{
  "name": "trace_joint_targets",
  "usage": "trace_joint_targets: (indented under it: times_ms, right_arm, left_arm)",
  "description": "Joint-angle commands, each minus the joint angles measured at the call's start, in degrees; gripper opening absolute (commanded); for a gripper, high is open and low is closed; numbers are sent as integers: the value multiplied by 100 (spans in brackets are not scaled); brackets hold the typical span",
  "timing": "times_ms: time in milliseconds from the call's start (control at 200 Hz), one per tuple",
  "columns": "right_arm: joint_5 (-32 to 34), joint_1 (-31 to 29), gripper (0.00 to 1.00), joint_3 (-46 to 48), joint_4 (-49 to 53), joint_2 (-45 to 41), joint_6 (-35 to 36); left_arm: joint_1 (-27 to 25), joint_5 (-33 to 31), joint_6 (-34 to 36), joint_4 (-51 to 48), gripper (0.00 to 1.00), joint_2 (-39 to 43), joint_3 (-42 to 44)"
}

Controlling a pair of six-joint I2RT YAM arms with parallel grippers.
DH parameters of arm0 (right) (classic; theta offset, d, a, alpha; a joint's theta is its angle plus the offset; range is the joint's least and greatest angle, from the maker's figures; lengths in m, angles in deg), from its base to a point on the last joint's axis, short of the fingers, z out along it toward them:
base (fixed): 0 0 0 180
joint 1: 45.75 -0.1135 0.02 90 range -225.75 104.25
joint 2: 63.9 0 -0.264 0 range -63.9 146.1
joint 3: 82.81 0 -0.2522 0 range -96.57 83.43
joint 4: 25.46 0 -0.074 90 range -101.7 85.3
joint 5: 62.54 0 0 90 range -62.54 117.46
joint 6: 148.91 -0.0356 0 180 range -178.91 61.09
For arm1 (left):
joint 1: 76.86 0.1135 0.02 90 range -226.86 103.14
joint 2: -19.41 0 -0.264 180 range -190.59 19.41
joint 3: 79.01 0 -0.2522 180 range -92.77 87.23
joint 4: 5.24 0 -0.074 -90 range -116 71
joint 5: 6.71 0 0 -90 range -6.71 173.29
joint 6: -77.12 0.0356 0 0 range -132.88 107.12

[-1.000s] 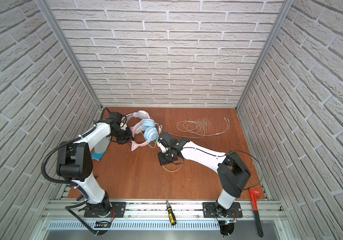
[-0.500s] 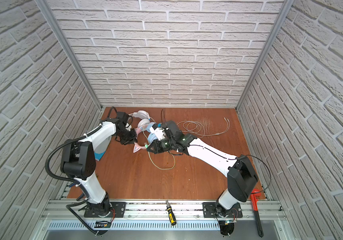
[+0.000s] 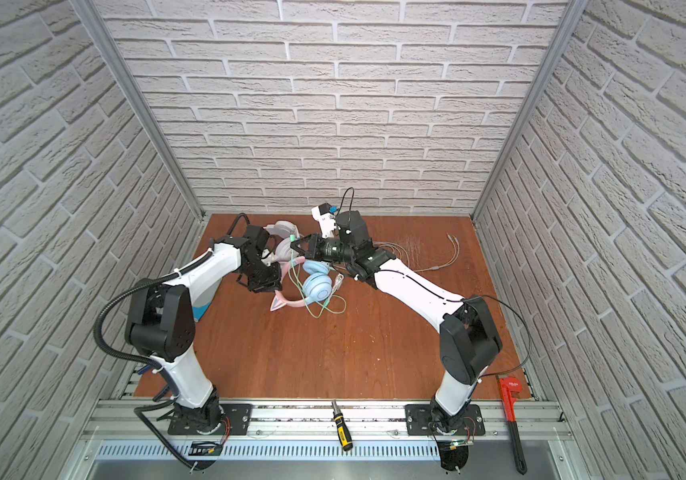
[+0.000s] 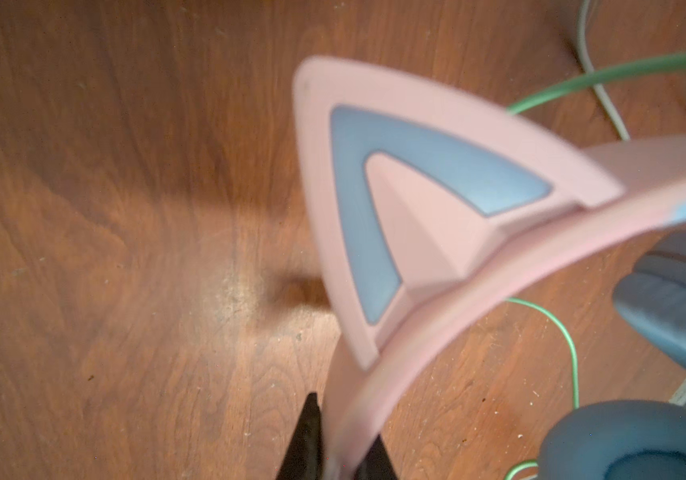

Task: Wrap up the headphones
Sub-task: 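Lift the USB plug and carry it over the headphone toward the headband, then carry the green USB plug away from the headphone and lower it to the table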

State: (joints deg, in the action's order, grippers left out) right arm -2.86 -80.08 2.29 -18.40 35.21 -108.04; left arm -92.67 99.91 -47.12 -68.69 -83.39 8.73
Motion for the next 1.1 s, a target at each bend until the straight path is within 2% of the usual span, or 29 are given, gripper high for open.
trace_joint_targets:
  times_ms: [0, 400, 785, 1095]
  right_arm:
    - [185, 15, 6, -24, -786, 116, -511]
    - [838, -56, 6, 905, -1146, -447, -606]
    - [1810, -41, 6, 702, -1413, -153, -706]
    - [2033, 167, 6, 293, -1171, 372, -553]
  left_arm:
    - [-18, 71, 124, -111, 0, 217, -192]
    - [-103, 39, 68, -137, 0, 6, -618]
    - [-338, -107, 570, -519, 0, 59, -728]
    - [-533, -115, 1031, -759, 0, 146, -882]
